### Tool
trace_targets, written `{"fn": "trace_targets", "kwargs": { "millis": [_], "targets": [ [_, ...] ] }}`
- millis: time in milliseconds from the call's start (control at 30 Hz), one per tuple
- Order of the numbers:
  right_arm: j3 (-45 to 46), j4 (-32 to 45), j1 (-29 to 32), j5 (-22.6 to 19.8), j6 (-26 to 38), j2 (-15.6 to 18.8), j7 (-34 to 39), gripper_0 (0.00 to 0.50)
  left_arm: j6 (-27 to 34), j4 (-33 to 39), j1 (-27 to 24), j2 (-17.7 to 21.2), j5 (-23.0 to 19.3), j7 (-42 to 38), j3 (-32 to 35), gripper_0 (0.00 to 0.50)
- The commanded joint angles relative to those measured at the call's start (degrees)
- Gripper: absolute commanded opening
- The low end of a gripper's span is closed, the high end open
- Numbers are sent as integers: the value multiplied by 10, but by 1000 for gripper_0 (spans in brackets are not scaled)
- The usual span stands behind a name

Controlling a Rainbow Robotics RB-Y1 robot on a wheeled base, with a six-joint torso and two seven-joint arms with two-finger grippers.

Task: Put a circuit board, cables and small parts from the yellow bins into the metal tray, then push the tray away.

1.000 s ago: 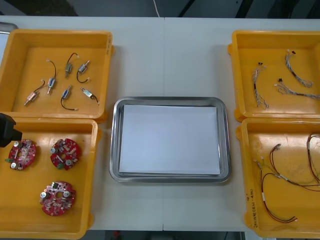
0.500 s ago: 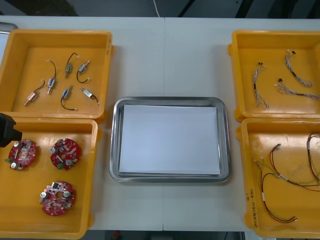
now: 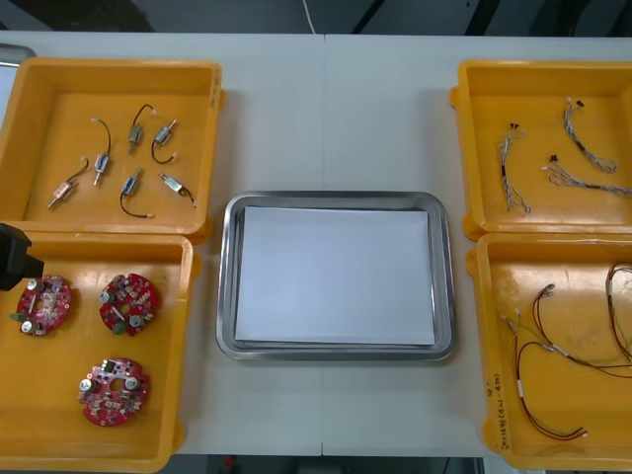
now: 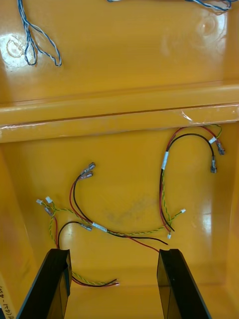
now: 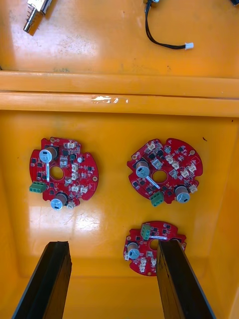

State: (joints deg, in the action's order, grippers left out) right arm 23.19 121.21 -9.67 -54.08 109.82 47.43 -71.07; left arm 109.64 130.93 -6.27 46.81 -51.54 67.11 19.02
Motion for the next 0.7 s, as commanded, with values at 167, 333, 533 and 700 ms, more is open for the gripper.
{"fn": "trace_targets", "kwargs": {
  "millis": [167, 333, 533, 700],
  "targets": [
    [27, 16, 8, -1, 2, 38, -7, 500, 4, 4, 18, 25, 4, 47, 1, 500],
    [30, 16, 11, 4, 2, 28, -11, 500, 4, 4, 18, 33, 0, 48, 0, 500],
    [34, 16, 50, 4, 2, 26, -14, 500, 4, 3, 22, 38, -2, 58, 1, 500],
    [38, 16, 78, 6, -21, 26, -20, 500, 4, 4, 38, 46, -3, 66, 0, 500]
  ]
}}
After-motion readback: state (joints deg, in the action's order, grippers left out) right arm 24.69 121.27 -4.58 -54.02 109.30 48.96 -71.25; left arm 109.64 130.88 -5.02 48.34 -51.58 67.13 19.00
